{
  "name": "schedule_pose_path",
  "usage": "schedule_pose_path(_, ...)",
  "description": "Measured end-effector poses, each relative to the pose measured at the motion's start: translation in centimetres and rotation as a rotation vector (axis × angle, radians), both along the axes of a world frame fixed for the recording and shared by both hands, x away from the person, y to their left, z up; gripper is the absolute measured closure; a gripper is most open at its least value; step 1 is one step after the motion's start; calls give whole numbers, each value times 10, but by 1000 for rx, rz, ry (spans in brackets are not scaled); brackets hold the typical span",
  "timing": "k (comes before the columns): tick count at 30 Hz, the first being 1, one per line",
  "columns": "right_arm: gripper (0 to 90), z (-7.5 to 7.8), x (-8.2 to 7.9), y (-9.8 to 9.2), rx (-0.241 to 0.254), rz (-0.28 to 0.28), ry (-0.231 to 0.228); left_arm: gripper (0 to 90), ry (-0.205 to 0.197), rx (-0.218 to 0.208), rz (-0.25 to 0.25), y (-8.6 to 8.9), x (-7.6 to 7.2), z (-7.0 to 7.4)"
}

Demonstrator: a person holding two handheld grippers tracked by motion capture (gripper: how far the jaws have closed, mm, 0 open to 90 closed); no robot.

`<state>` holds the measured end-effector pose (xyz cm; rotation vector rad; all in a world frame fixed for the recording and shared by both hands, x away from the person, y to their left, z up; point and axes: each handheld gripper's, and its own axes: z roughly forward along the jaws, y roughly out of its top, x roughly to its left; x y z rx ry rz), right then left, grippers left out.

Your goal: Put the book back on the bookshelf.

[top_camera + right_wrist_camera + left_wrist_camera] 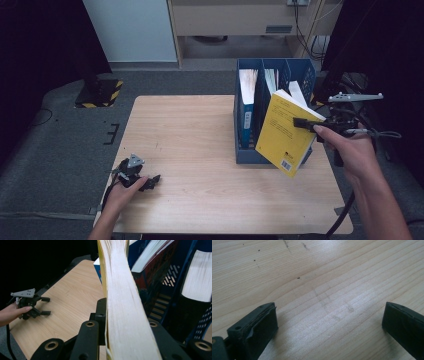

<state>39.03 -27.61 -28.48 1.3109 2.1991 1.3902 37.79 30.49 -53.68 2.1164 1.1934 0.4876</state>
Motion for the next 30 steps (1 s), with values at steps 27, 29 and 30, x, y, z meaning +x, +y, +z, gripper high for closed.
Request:
schedule_pose_path(27,754,1,11,-28,-1,-98,11,0,0,0,-1,0,0,0)
schedule_pose_path(29,754,1,15,-29,-6,-108,8,0,0,0,-1,0,0,0)
schedule_pose_path(30,754,1,16,-29,-6,-115,10,0,0,0,-1,0,0,0)
